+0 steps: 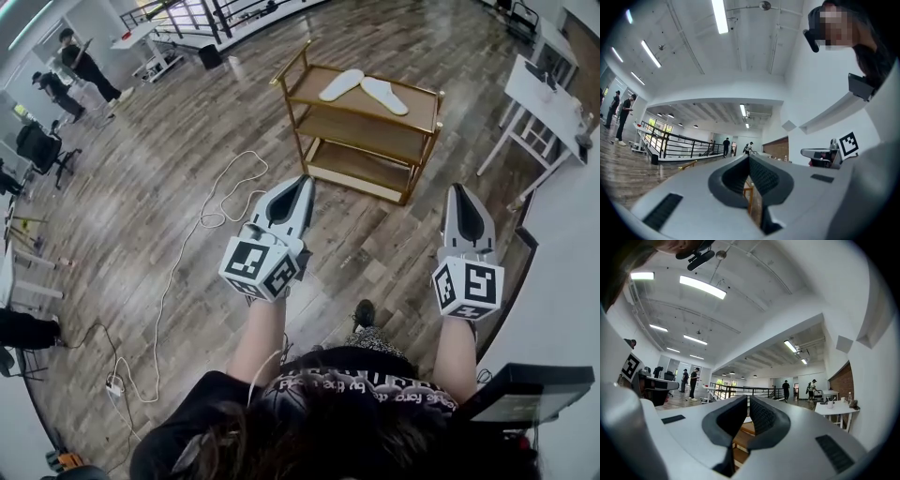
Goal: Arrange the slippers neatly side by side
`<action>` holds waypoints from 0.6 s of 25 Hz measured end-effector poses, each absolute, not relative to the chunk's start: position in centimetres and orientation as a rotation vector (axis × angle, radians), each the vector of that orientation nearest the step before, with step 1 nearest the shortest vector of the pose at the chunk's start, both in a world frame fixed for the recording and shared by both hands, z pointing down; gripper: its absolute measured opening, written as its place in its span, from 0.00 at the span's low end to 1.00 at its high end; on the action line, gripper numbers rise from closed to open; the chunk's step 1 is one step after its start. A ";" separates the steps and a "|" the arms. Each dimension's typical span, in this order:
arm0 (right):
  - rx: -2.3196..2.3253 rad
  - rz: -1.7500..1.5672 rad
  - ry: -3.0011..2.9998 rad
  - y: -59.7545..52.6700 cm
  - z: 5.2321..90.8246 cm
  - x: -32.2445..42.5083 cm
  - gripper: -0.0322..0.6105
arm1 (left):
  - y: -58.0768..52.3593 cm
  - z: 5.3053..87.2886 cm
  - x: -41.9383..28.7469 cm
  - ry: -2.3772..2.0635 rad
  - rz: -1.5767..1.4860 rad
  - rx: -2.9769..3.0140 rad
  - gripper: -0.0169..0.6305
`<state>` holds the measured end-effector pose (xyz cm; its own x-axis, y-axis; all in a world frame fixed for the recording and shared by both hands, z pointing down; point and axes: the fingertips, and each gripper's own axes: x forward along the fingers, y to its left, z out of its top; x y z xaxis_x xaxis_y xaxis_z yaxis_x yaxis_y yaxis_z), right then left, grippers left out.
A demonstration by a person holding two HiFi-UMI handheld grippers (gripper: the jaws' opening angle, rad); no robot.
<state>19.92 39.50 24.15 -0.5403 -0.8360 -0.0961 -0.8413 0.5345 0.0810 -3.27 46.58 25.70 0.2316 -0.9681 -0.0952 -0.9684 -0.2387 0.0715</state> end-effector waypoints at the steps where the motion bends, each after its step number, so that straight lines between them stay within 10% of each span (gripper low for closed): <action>1: -1.473 0.189 2.709 37.9 24.0 19.8 0.06 | 45.1 25.5 -3.3 1.933 0.184 -2.458 0.03; 15: -1.434 0.180 2.766 21.3 24.7 17.1 0.06 | 29.4 25.6 -5.3 1.969 0.175 -2.442 0.03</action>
<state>17.14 21.31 24.72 -0.5776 -0.8132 -0.0718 -0.8156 0.5712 0.0922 -5.34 29.36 25.57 0.2082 -0.9743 -0.0865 -0.9743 -0.2144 0.0699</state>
